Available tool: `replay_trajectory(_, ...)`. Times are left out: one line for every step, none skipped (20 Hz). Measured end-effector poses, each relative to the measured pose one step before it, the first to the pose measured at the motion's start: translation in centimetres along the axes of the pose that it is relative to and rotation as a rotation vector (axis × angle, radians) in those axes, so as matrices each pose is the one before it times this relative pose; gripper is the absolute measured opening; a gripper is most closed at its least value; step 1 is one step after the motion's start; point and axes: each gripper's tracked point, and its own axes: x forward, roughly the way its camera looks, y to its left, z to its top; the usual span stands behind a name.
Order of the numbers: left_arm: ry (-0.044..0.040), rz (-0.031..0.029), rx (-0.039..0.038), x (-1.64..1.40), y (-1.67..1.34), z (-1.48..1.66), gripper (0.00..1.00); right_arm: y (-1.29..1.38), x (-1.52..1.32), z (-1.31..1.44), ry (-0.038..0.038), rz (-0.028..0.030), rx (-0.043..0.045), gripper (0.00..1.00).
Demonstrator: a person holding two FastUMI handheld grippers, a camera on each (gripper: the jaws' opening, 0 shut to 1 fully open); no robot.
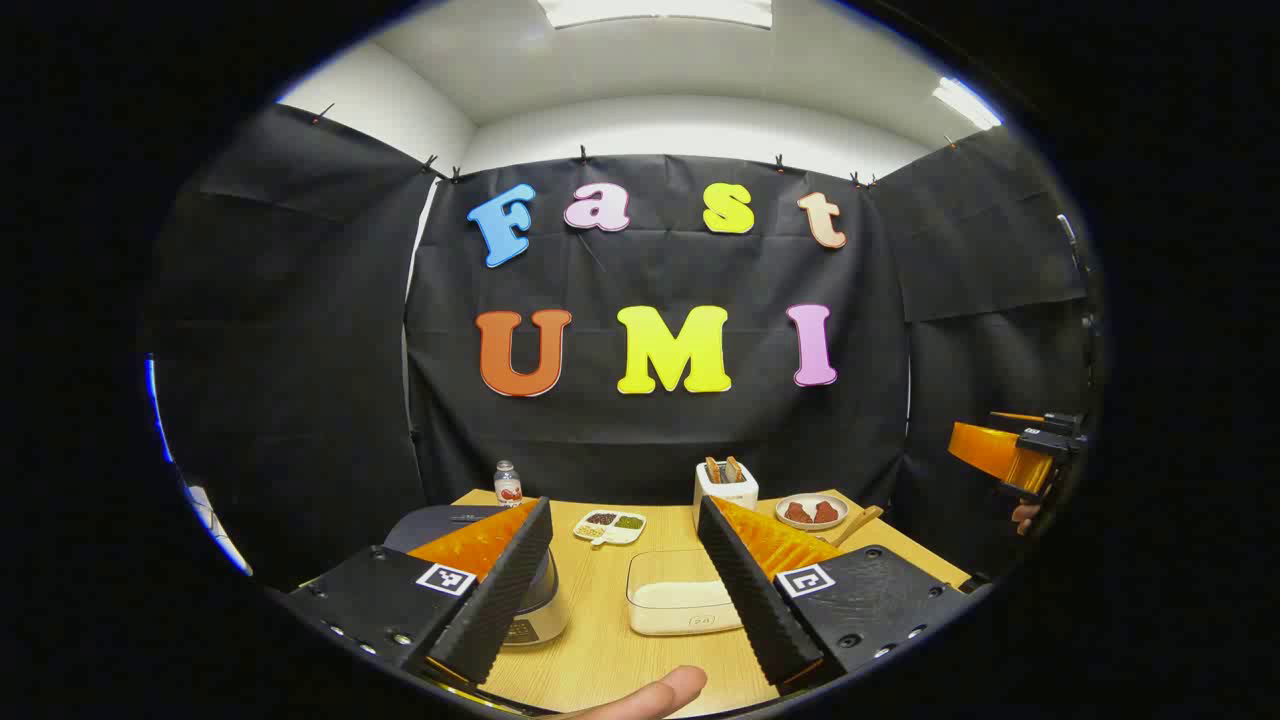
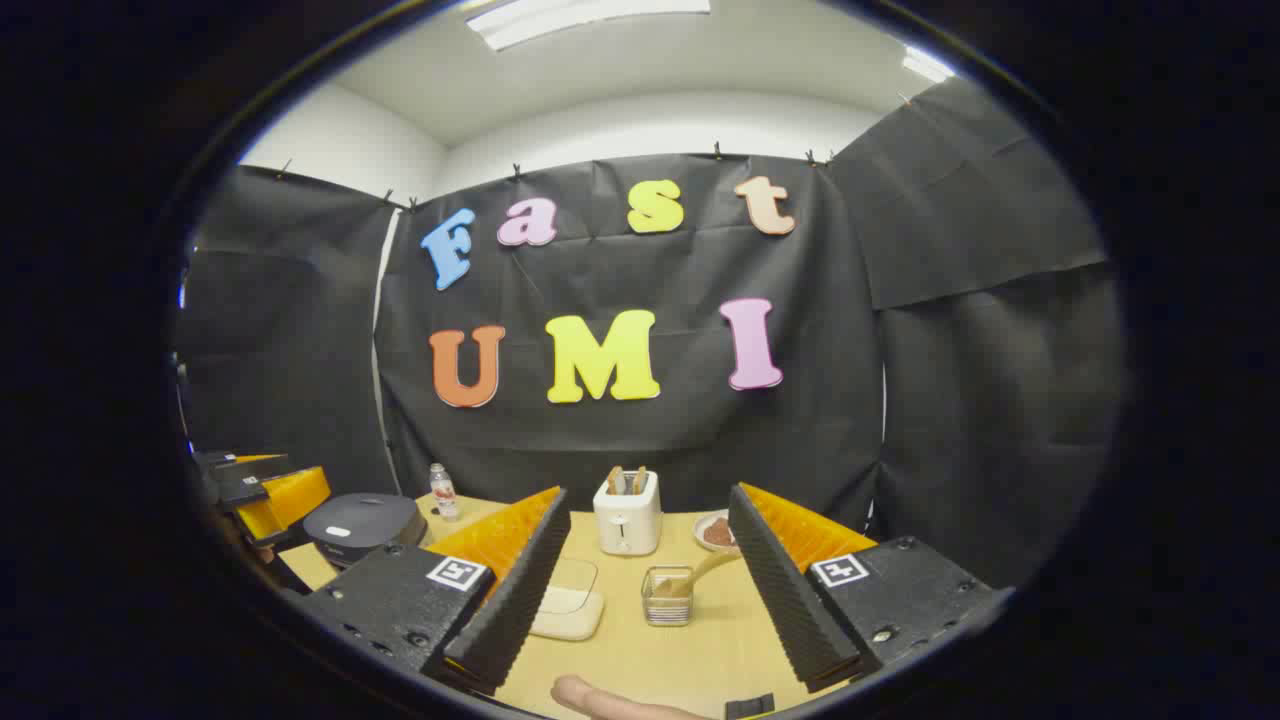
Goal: Close the left gripper, press the button to open the rice cooker; take a wooden spoon from the chopstick holder with the right hand, scoop a spoonful of rice and pour it into the rice cooker, then put the wooden spoon back into the chopstick holder.
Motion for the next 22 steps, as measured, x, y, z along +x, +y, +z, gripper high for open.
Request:
replay_trajectory(-0.00261,0.00247,0.00032,-0.038,0.114,-0.053,0.94,0.016,-0.067,0.043,-0.00115,0.00254,-0.00016,1.00)
replay_trajectory(-0.00566,0.00196,-0.00129,-0.033,0.169,0.143,0.94,-0.115,0.015,0.020,-0.00307,-0.00042,0.00020,0.97)
replay_trajectory(-0.00332,0.00573,-0.00121,0.068,0.191,0.098,0.94,-0.123,0.033,0.172,-0.00359,-0.00122,0.00011,0.97)
replay_trajectory(-0.00177,0.00628,-0.00058,-0.038,0.282,-0.104,0.94,-0.063,0.020,-0.139,-0.00388,-0.00121,0.00026,0.96)
replay_trajectory(-0.00123,0.00598,0.00057,0.133,0.265,-0.002,0.94,-0.028,0.000,-0.047,-0.00054,-0.00095,0.00024,0.96)
replay_trajectory(-0.00084,0.00836,0.00133,-0.001,0.190,-0.141,0.94,-0.116,0.012,-0.161,0.00167,-0.00116,-0.00066,0.96)
replay_trajectory(-0.00409,0.01163,0.00305,0.088,0.436,0.045,0.94,-0.049,0.054,-0.102,0.00233,-0.00033,-0.00055,0.96)
replay_trajectory(-0.00293,0.01146,0.00377,0.098,0.351,-0.106,0.94,-0.012,-0.055,-0.170,0.00148,0.00087,-0.00049,1.00)
replay_trajectory(0.00270,0.00520,0.00344,0.119,0.099,-0.087,0.94,-0.153,-0.025,-0.122,0.00077,-0.00057,0.00094,1.00)
replay_trajectory(0.00090,0.00115,0.00270,0.093,-0.087,-0.173,0.94,-0.143,0.088,-0.081,-0.00164,-0.00145,0.00200,1.00)
replay_trajectory(-0.00123,0.00194,0.00284,-0.012,0.019,-0.060,0.94,-0.177,0.053,0.045,-0.00179,-0.00099,0.00072,0.97)
replay_trajectory(-0.00091,0.00180,0.00401,0.202,0.012,0.038,0.94,-0.087,0.032,-0.065,-0.00251,0.00185,-0.00035,1.00)
replay_trajectory(0.00289,0.00062,0.00213,0.073,-0.020,-0.069,0.94,-0.167,0.032,-0.017,-0.00129,-0.00022,-0.00049,1.00)
replay_trajectory(0.00313,0.00134,-0.00178,0.174,-0.082,-0.121,0.94,-0.260,0.002,0.034,-0.00322,-0.00113,0.00096,1.00)
replay_trajectory(0.00199,0.00291,-0.00390,-0.063,-0.025,-0.027,0.94,-0.171,0.027,0.026,-0.00150,-0.00063,-0.00065,0.96)
replay_trajectory(0.00303,0.00544,-0.00328,0.212,0.117,-0.132,0.94,-0.192,0.086,-0.062,-0.00159,-0.00052,-0.00036,1.00)
replay_trajectory(0.00827,0.00586,0.00019,0.297,0.163,-0.190,0.94,-0.157,-0.077,-0.049,-0.00190,0.00015,-0.00088,1.00)
replay_trajectory(0.00759,0.00436,0.00543,0.100,0.041,-0.240,0.94,-0.133,-0.067,-0.122,-0.00201,0.00028,-0.00085,0.97)
replay_trajectory(0.00076,0.00753,0.00617,0.135,0.097,-0.121,0.94,-0.088,-0.055,-0.080,-0.00181,0.00082,-0.00166,1.00)
replay_trajectory(0.00599,0.00806,0.00486,0.239,0.178,-0.099,0.94,-0.133,0.015,-0.137,-0.00198,0.00034,-0.00259,1.00)
replay_trajectory(0.00660,0.01186,0.00439,0.280,0.339,-0.163,0.94,-0.247,0.055,-0.220,-0.00050,-0.00242,-0.00391,1.00)
replay_trajectory(0.00514,0.01531,-0.00477,0.251,0.568,-0.027,0.94,-0.309,-0.068,-0.235,-0.00023,-0.00314,-0.00369,0.96)
